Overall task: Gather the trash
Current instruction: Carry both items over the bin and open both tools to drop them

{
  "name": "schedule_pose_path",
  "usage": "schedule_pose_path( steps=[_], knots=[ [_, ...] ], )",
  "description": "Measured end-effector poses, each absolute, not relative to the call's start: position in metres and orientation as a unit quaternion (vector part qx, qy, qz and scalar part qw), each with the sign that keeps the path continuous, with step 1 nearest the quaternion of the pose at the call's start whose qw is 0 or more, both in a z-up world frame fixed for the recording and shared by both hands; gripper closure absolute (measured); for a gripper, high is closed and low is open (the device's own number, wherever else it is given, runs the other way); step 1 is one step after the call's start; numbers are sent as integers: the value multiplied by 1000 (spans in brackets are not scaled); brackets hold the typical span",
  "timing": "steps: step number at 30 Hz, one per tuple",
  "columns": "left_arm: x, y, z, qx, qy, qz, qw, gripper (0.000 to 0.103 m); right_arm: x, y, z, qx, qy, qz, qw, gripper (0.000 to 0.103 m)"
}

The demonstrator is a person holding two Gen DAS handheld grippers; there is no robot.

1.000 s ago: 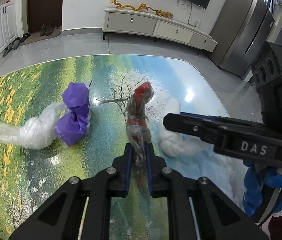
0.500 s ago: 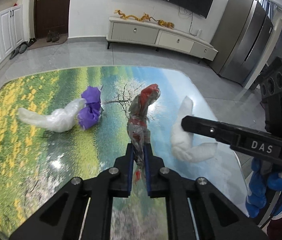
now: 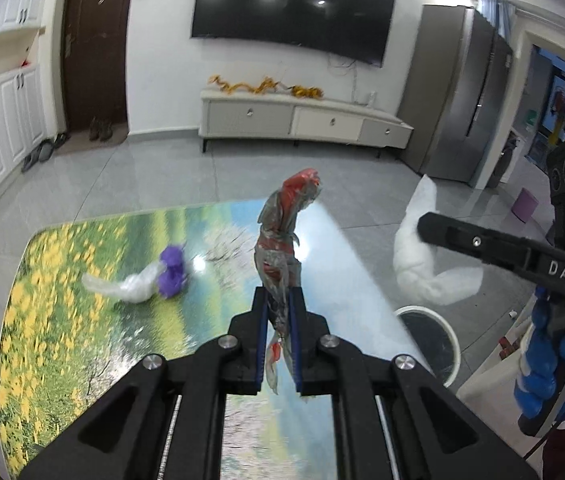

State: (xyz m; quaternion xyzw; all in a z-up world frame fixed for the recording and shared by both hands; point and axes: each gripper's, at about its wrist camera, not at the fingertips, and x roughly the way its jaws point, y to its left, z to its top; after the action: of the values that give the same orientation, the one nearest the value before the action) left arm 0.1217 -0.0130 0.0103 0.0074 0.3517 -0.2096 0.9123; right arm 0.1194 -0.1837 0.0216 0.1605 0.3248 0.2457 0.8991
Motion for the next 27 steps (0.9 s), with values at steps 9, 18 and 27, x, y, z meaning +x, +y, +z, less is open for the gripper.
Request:
schedule_pose_path(
  steps=[9,18,27],
  knots=[
    [103,-104,32,36,342,-285,895,94,67,-268,57,156,274,175,933,96],
    [102,-231,-8,80,392,-354,845,94,34,-371,17,157,303,34,939,96],
    [114,-324,-80,113,465,-379,792,94,43,-435,-76,190,384,-47,902,96]
  ],
)
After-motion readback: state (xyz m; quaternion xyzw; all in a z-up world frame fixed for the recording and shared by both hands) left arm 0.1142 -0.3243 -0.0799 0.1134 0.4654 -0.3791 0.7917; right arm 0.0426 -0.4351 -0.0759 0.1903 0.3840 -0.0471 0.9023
